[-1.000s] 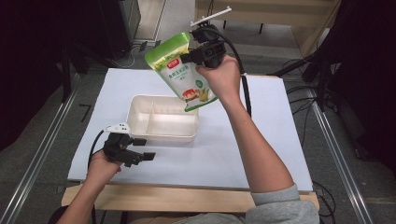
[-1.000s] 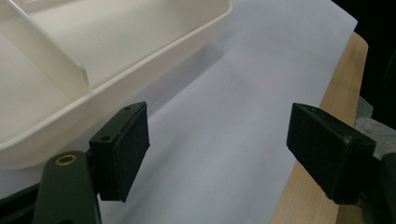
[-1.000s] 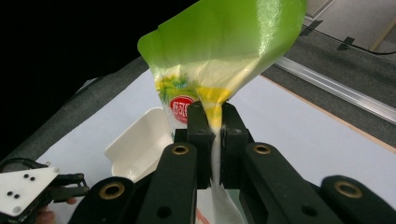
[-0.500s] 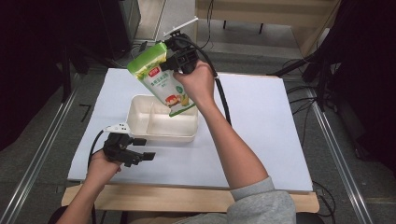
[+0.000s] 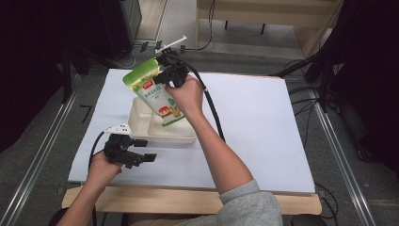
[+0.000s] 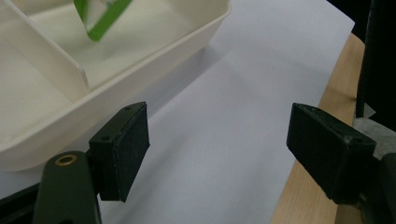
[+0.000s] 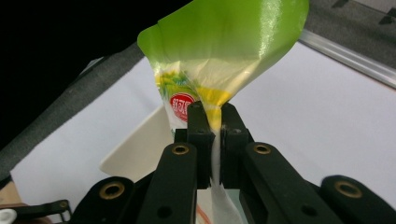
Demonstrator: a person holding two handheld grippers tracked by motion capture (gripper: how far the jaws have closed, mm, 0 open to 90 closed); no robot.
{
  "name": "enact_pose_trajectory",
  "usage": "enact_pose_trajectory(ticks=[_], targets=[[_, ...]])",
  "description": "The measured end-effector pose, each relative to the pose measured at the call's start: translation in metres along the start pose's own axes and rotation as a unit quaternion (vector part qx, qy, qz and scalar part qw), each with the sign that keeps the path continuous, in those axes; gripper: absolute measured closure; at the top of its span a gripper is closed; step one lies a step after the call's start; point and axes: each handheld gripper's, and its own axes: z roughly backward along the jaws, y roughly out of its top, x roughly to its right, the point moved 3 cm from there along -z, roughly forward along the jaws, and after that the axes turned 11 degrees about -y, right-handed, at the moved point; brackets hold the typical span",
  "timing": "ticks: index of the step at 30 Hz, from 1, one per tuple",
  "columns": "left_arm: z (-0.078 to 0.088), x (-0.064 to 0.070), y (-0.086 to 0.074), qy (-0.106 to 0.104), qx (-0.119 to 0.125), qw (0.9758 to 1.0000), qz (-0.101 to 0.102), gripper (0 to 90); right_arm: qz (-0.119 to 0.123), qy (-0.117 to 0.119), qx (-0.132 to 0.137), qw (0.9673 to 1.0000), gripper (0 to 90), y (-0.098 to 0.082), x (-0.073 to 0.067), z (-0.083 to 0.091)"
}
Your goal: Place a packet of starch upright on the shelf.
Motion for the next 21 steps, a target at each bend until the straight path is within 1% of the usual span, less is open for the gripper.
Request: enact_pose_trajectory(ticks=[4,5,6,7,8,14,15,16,17,18,20,21], targets=[[-0.001,0.000,0.000,-0.001,-0.003,1.0000,-0.002,21.8,0.003,-0.007,-0.005,1.0000,87.6,-0.017,0.004,-0.014],[-0.001,0.000,0.000,-0.002,-0.004,1.0000,-0.002,21.8,0.006,-0.011,-0.002,0.9999,87.6,-0.021,0.006,-0.017],[-0.001,0.000,0.000,-0.001,-0.004,1.0000,-0.001,21.8,0.006,-0.011,-0.002,0.9999,87.6,-0.021,0.006,-0.017],[-0.001,0.000,0.000,0.000,-0.007,1.0000,-0.001,21.8,0.001,-0.011,-0.001,0.9999,87.7,-0.025,0.009,-0.018],[-0.001,0.000,0.000,0.002,-0.008,1.0000,0.000,21.8,-0.007,-0.006,0.000,1.0000,87.6,-0.031,0.014,-0.020],[-0.002,0.000,0.000,0.001,-0.008,1.0000,0.000,21.8,-0.012,0.004,0.015,0.9998,87.5,-0.041,0.025,-0.016],[-0.002,0.000,0.000,0.000,-0.007,1.0000,-0.001,21.8,-0.017,0.007,0.017,0.9997,87.4,-0.044,0.029,-0.014],[-0.002,0.000,0.000,0.000,-0.007,1.0000,-0.001,21.8,-0.017,0.007,0.017,0.9997,87.4,-0.044,0.029,-0.014],[-0.002,0.000,-0.001,0.000,-0.007,1.0000,-0.001,21.8,-0.018,0.007,0.023,0.9996,87.3,-0.048,0.034,-0.011],[-0.002,0.000,-0.001,0.000,-0.007,1.0000,-0.001,21.8,-0.018,0.007,0.023,0.9996,87.3,-0.048,0.034,-0.011],[-0.002,0.000,-0.001,0.000,-0.007,1.0000,-0.002,21.8,-0.023,0.009,0.026,0.9994,87.3,-0.052,0.040,-0.009],[-0.002,0.000,-0.001,-0.001,-0.007,1.0000,-0.001,21.8,-0.029,0.009,0.027,0.9992,87.3,-0.057,0.047,-0.007]])
